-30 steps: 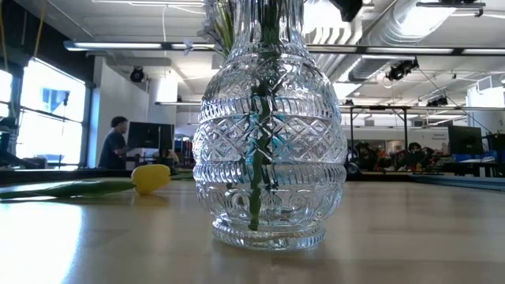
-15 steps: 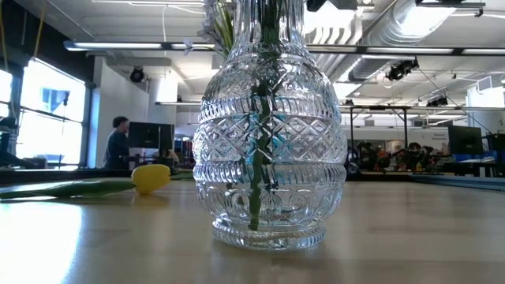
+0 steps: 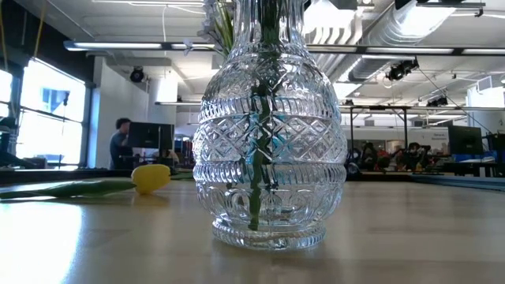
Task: Sort flowers into vase by color
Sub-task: Put the bottom black tulip into the transparent vase
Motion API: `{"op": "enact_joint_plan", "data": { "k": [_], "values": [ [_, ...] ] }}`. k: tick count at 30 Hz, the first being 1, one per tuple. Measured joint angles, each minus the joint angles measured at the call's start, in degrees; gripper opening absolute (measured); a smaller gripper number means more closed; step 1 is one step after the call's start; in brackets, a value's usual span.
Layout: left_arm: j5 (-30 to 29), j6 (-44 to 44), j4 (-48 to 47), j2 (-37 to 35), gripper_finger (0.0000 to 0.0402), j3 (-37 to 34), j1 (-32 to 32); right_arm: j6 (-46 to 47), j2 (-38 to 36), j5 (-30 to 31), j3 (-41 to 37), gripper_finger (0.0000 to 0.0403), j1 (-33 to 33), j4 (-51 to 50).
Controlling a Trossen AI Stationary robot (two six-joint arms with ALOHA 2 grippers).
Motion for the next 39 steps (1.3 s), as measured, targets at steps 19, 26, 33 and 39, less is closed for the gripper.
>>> {"op": "enact_joint_plan", "data": {
  "k": [19, 26, 33, 39],
  "values": [
    [-1.25, -1.04, -3.48, 0.05, 0.0000, -0.04, 0.11, 3.64, -1.76, 2.53, -0.04, 0.0220, -0.74, 0.10],
    [-1.26, -1.08, -3.50, 0.05, 0.0000, -0.04, 0.11, 2.63, -3.07, 0.86, -0.06, 0.0158, -0.74, 0.96],
    [-2.06, -1.86, -3.43, 0.05, 0.0000, -0.04, 0.11, 1.98, -2.58, 0.92, -0.09, 0.0138, -1.15, 3.26],
    [-5.97, -3.20, -5.75, 0.05, 0.0007, -0.04, 0.58, -0.22, -2.26, 1.13, -0.09, 0.0138, -1.13, 3.98]
  ]
}}
